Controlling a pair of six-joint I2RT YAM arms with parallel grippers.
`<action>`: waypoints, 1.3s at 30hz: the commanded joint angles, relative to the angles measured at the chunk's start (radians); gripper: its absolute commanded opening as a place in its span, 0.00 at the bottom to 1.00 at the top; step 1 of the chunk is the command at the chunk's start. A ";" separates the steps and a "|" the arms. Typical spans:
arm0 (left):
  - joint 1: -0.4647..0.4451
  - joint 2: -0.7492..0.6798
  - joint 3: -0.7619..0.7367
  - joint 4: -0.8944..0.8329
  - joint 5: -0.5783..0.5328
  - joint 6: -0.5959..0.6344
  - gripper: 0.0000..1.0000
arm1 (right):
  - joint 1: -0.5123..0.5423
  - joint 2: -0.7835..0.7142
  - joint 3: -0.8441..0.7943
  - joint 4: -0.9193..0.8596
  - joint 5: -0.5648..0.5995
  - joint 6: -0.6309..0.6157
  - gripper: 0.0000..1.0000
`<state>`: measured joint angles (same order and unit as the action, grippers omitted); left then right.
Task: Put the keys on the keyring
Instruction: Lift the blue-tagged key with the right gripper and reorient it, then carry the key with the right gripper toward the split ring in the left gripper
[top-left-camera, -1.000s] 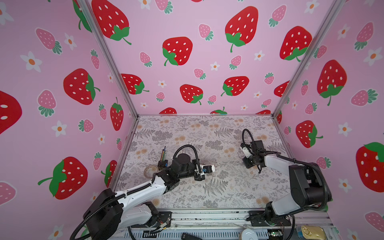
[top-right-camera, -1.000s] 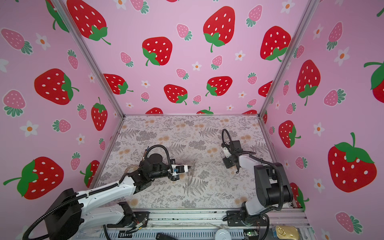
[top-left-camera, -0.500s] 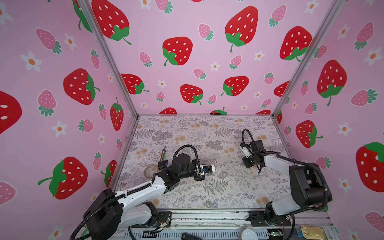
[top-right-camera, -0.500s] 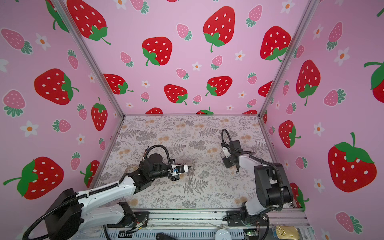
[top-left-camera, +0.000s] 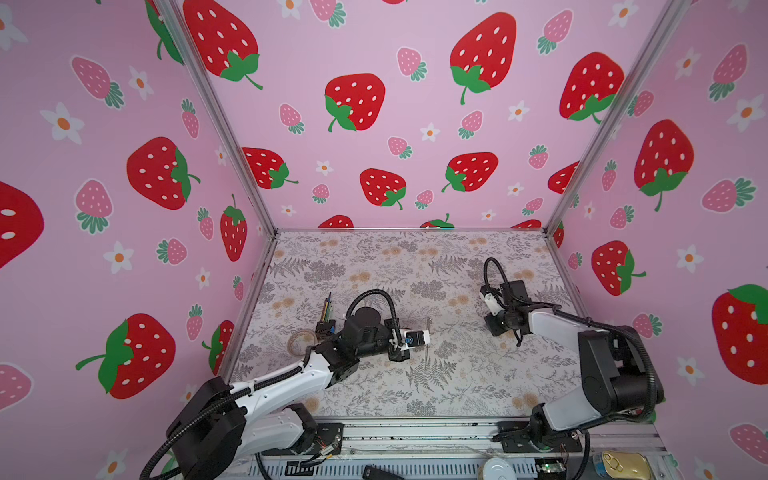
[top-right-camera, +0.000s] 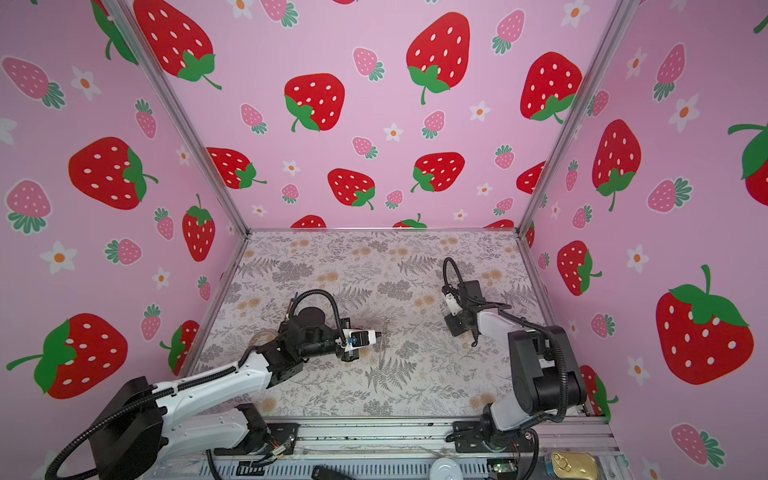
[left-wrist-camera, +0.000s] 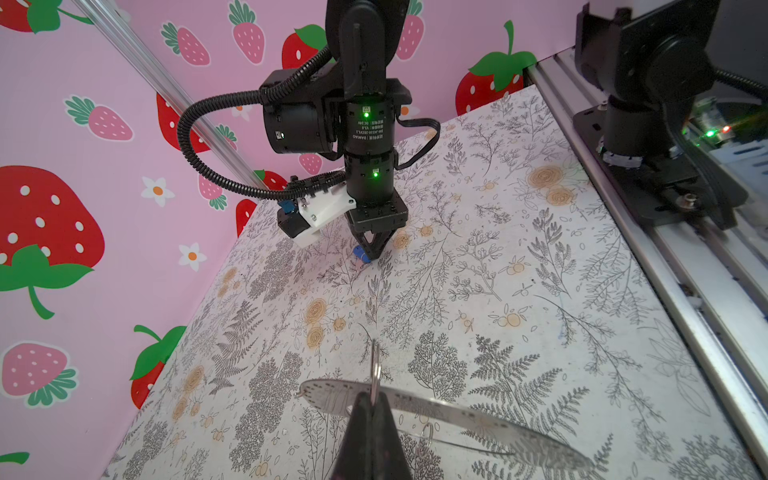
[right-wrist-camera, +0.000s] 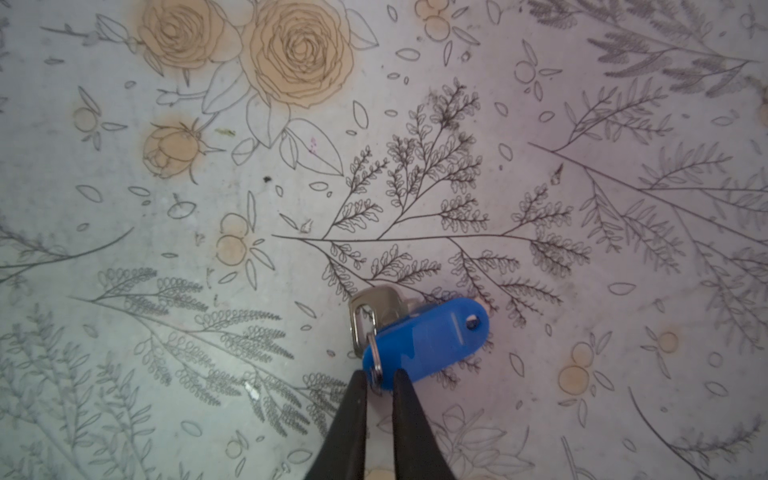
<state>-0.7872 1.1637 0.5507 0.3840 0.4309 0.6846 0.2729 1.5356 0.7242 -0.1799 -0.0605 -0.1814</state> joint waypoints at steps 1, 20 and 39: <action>0.004 -0.005 0.049 -0.001 0.028 0.018 0.00 | 0.006 -0.005 0.002 0.006 -0.009 -0.015 0.13; 0.005 -0.002 0.051 -0.002 0.029 0.017 0.00 | 0.022 -0.024 0.007 0.006 -0.040 -0.036 0.01; 0.004 -0.017 0.046 0.030 0.044 -0.027 0.00 | 0.179 -0.322 -0.058 0.074 -0.296 -0.212 0.00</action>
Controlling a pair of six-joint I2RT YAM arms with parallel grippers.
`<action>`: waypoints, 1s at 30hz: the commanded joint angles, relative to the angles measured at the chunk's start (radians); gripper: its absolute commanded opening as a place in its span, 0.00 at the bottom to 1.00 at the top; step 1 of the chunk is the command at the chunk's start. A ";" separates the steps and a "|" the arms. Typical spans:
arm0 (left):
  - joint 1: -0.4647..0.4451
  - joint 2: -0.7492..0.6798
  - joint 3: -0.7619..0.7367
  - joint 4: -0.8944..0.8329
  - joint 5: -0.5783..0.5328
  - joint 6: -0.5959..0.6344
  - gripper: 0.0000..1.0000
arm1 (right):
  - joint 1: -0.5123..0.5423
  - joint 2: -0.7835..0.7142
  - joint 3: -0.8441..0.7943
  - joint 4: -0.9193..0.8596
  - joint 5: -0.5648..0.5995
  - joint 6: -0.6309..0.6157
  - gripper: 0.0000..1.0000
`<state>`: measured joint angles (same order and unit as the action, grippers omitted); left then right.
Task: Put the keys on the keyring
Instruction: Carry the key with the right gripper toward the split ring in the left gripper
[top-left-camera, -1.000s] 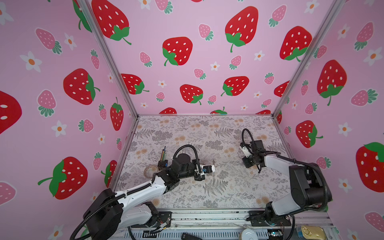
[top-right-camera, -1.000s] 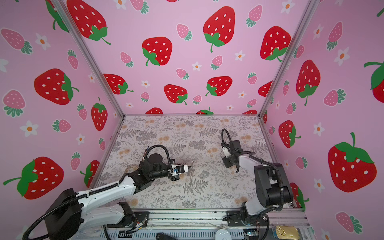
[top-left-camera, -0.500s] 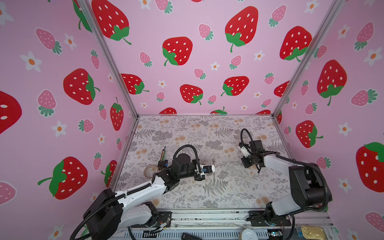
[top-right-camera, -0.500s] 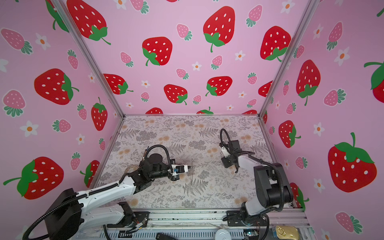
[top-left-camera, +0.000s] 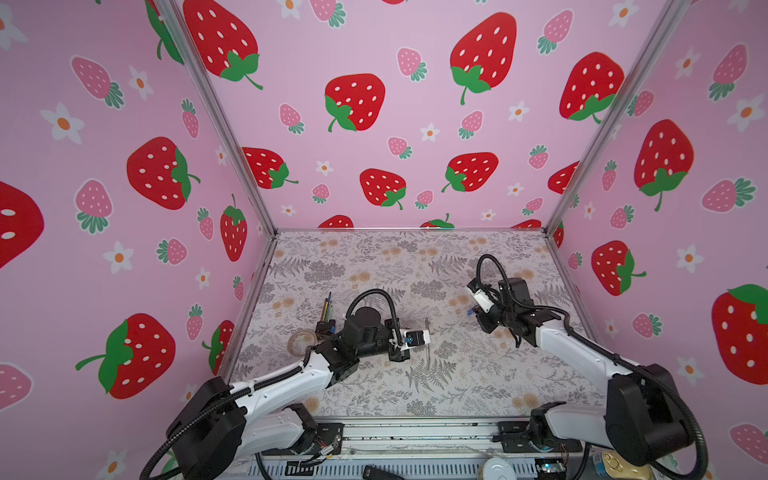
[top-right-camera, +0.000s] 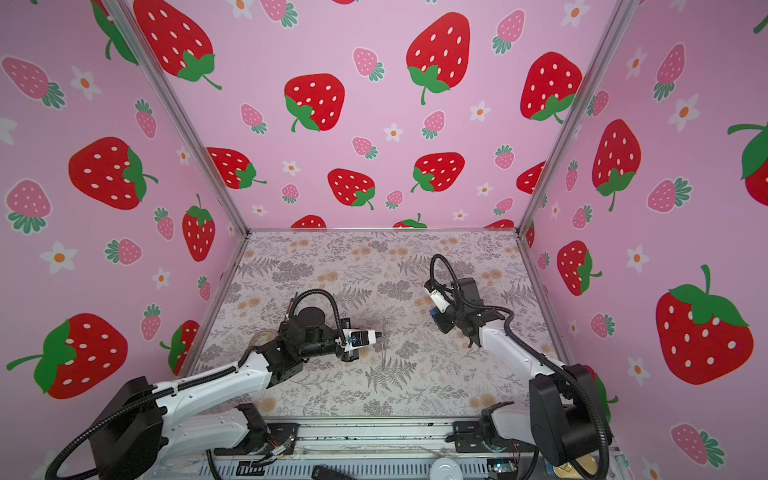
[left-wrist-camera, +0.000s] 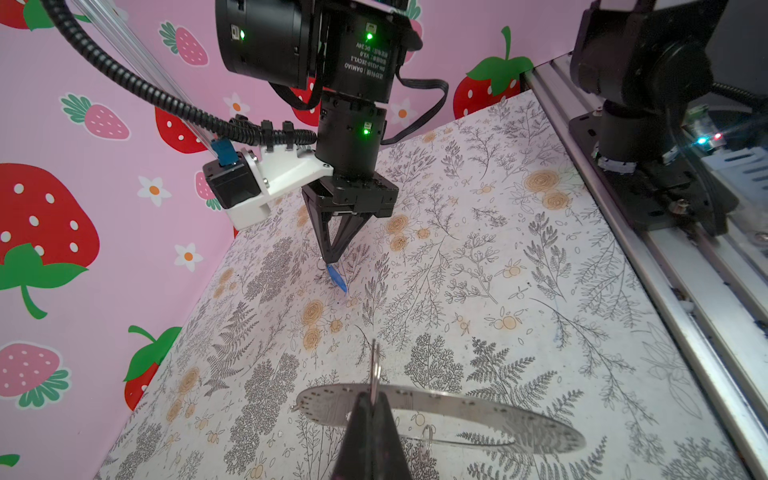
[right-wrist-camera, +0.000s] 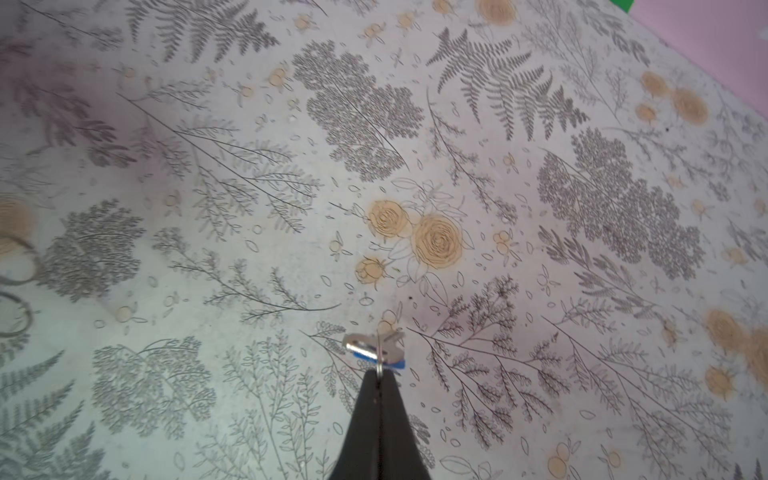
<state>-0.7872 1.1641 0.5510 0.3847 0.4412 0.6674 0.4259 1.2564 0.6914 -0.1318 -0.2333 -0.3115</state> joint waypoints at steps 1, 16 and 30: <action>0.005 -0.020 0.046 0.029 0.036 -0.011 0.00 | 0.039 -0.064 -0.036 0.035 -0.145 -0.097 0.00; 0.012 0.019 0.087 -0.015 0.117 -0.088 0.00 | 0.207 -0.307 -0.221 0.254 -0.232 -0.310 0.00; 0.043 0.089 0.140 -0.046 0.177 -0.203 0.00 | 0.299 -0.414 -0.254 0.314 -0.149 -0.347 0.00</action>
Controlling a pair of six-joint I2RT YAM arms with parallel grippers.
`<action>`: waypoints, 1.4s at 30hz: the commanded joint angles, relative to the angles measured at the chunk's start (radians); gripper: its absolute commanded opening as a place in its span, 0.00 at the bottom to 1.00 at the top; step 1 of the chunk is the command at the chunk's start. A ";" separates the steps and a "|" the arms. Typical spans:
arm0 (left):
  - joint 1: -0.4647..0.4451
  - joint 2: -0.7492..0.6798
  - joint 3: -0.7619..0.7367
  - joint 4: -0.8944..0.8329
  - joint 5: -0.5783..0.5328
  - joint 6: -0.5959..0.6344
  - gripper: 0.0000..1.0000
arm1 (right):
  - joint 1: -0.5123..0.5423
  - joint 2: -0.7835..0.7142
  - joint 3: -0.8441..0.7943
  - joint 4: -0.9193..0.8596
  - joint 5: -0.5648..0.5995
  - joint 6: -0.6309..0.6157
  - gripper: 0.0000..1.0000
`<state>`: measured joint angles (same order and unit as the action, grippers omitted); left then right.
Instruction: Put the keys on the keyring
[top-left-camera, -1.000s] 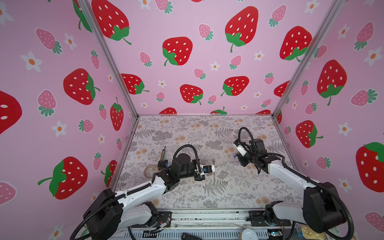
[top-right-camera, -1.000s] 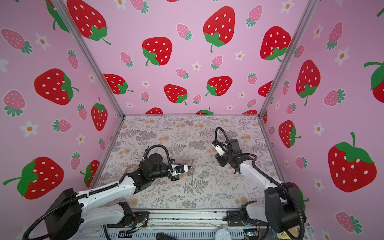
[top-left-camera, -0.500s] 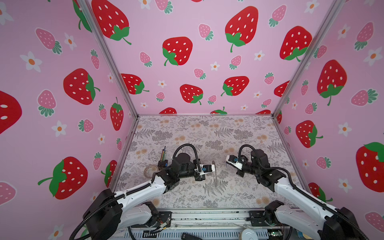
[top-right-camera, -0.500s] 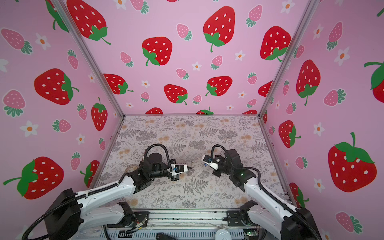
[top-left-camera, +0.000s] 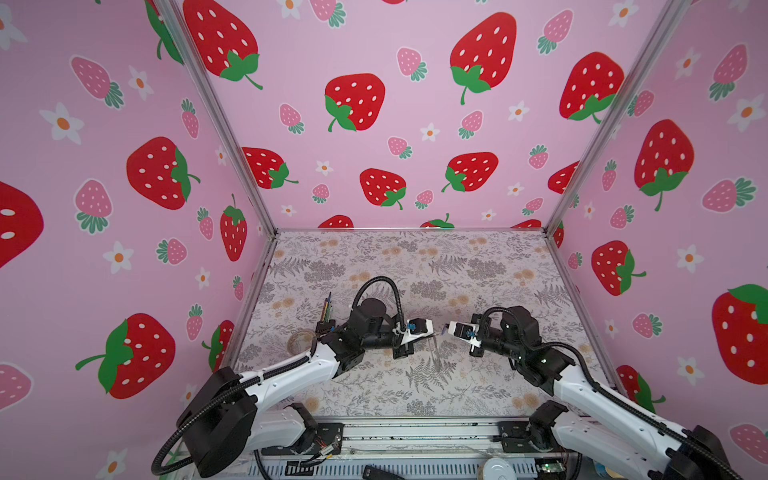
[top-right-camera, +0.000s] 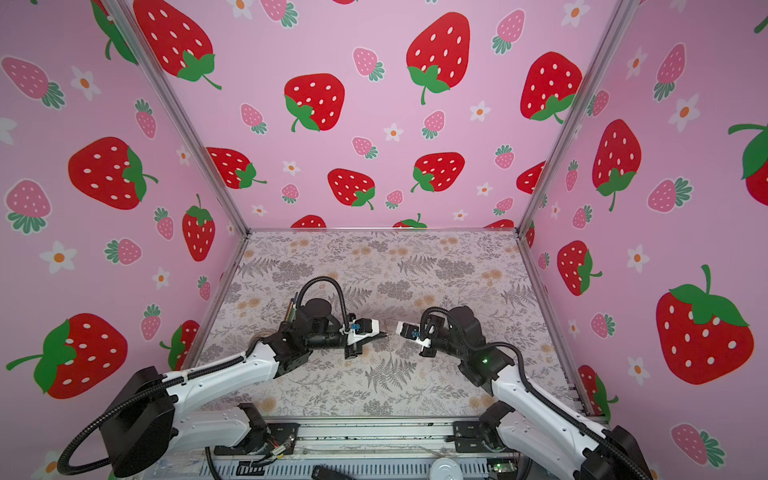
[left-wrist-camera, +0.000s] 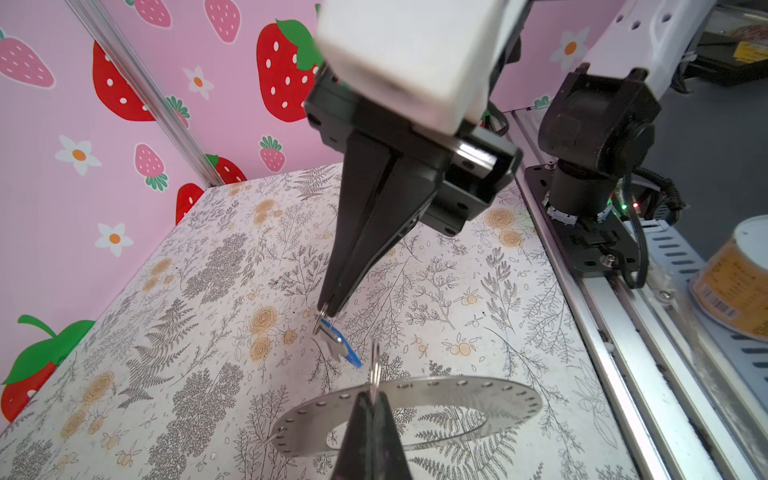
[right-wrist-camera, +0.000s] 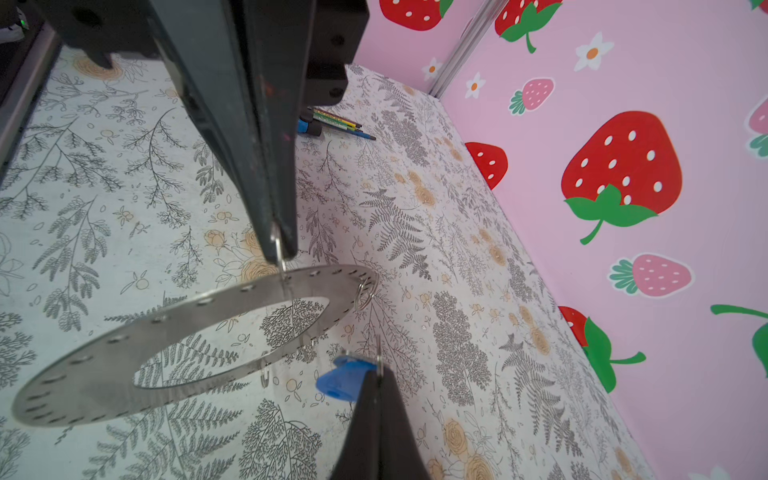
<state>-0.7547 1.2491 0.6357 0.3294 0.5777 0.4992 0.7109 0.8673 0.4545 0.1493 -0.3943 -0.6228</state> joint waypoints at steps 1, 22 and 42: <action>0.013 0.007 0.058 0.008 0.042 -0.036 0.00 | 0.016 -0.029 -0.015 0.027 0.014 -0.041 0.00; 0.027 0.040 0.086 -0.029 0.056 -0.063 0.00 | 0.109 -0.048 -0.012 0.030 0.052 -0.097 0.00; 0.046 0.044 0.078 0.036 0.140 -0.118 0.00 | 0.134 -0.052 -0.024 0.013 0.101 -0.169 0.00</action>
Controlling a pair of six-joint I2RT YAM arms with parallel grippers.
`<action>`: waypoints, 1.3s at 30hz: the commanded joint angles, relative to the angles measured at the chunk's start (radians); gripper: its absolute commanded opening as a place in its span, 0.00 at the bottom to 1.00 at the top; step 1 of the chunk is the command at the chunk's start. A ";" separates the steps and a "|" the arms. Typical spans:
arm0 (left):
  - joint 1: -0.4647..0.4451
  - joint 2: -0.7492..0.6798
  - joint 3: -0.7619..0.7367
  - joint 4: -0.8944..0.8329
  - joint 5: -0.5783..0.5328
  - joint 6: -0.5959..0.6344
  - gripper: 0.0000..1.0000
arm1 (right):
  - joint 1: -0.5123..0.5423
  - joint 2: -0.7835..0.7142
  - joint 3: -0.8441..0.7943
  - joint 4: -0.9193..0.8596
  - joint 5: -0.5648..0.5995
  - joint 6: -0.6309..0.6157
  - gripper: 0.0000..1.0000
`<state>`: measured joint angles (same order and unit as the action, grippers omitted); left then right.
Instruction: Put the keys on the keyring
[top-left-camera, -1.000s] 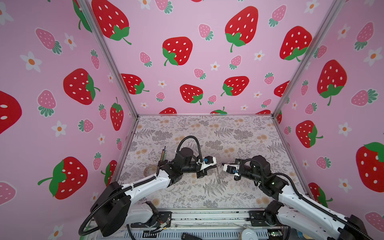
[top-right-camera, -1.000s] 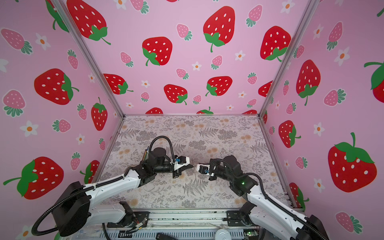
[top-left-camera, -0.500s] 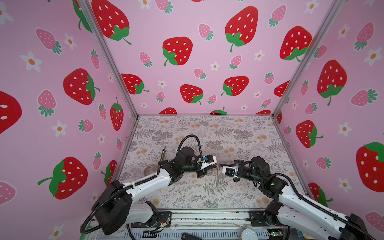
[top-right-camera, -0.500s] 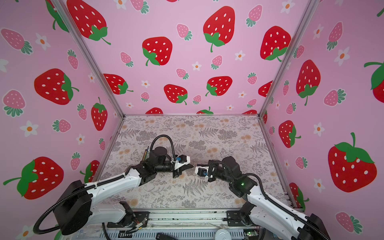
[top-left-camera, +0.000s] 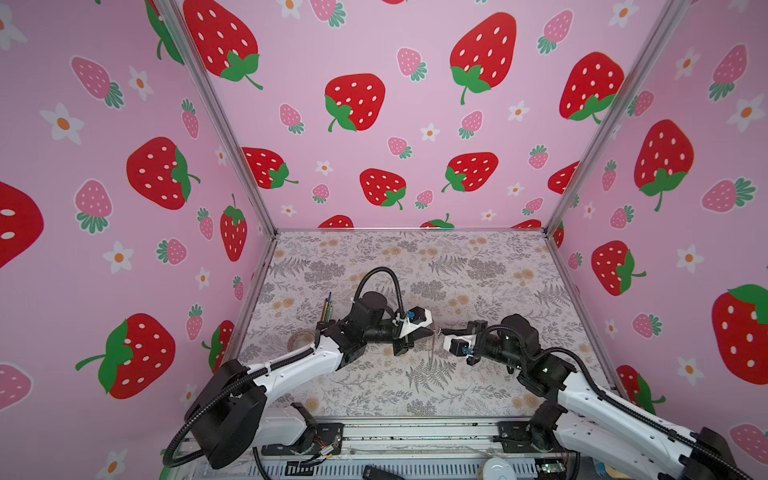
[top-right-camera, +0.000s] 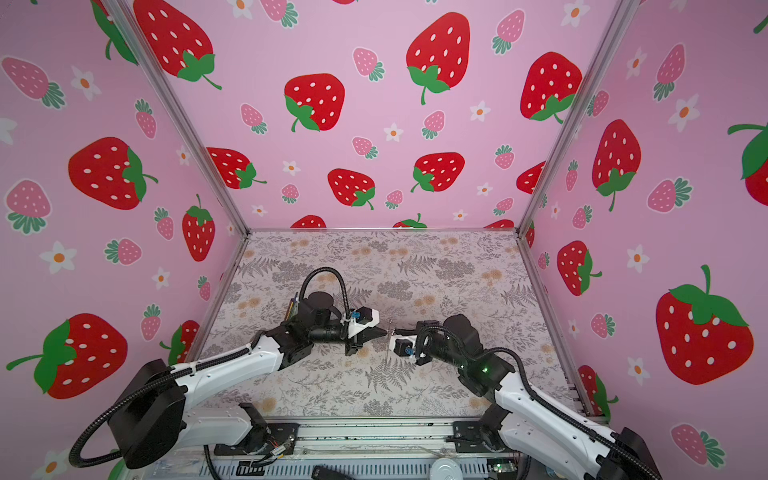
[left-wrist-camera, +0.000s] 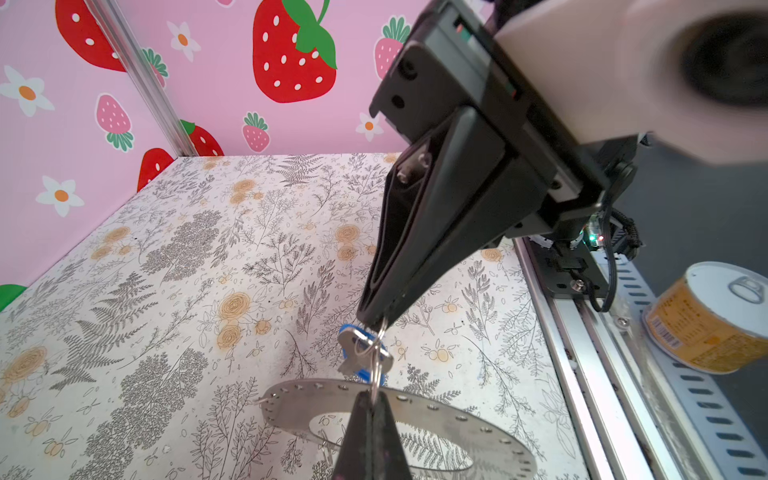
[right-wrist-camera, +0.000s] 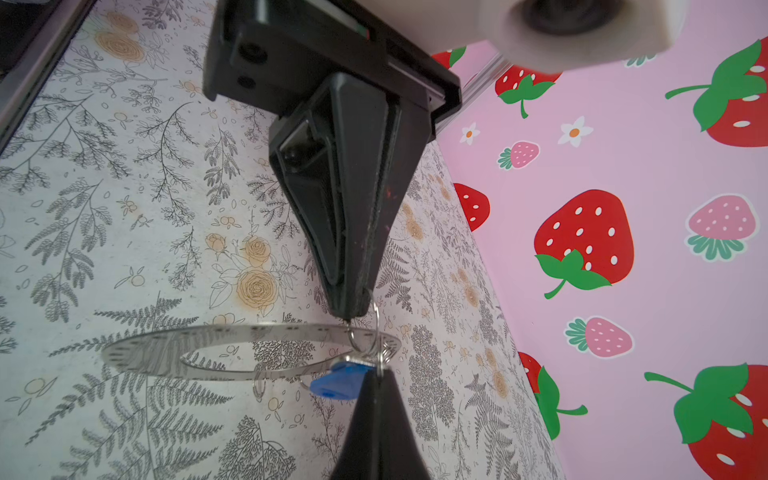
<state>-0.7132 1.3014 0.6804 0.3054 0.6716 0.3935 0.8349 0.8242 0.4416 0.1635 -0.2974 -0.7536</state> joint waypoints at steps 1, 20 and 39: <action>0.007 -0.008 0.034 0.061 0.046 -0.015 0.00 | 0.013 -0.009 -0.011 -0.003 0.007 -0.045 0.00; 0.035 0.012 0.042 0.101 0.109 -0.085 0.00 | 0.064 -0.053 -0.057 0.048 0.132 -0.136 0.00; 0.035 -0.039 0.007 0.186 0.082 -0.099 0.00 | 0.028 -0.147 -0.069 0.071 0.185 0.300 0.37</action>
<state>-0.6823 1.2942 0.6804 0.4244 0.7578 0.3046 0.8795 0.7067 0.3840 0.2230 -0.0868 -0.5972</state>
